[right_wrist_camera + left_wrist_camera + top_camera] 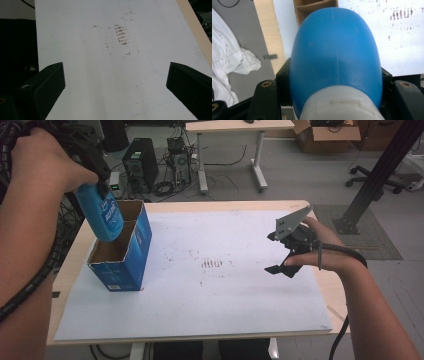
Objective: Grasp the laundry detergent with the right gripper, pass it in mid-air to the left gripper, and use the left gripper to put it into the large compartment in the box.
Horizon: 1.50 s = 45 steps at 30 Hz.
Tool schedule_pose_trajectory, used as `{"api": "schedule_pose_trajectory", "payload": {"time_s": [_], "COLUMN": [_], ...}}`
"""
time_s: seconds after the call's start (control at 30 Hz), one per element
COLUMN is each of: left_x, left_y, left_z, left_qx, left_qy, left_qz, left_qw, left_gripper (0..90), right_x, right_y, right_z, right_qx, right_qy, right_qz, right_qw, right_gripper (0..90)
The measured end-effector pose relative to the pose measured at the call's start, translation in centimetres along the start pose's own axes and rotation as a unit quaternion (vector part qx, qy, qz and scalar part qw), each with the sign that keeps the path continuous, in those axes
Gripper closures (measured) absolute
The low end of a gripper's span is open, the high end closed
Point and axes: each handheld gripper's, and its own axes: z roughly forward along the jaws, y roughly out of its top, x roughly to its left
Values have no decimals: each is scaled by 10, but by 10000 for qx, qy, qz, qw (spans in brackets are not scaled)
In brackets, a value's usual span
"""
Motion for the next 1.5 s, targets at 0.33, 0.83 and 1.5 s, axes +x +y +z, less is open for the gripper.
{"api": "schedule_pose_trajectory", "payload": {"time_s": [0.33,0.83,1.5], "left_x": [14,23,25], "left_y": [4,5,7], "left_z": [16,53,114], "left_qx": [71,107,299], "left_qy": [-48,-198,-282], "left_qz": [-232,-329,-308], "left_qw": [9997,9992,9987], "left_gripper": [386,386,385], "right_x": [-7,-9,-8], "right_y": [20,28,31], "right_z": [-12,-9,-1], "right_qx": [440,847,984], "right_qy": [117,270,366], "right_qz": [-182,-185,-157], "right_qw": [9988,9959,9944], "right_gripper": [24,29,31]}}
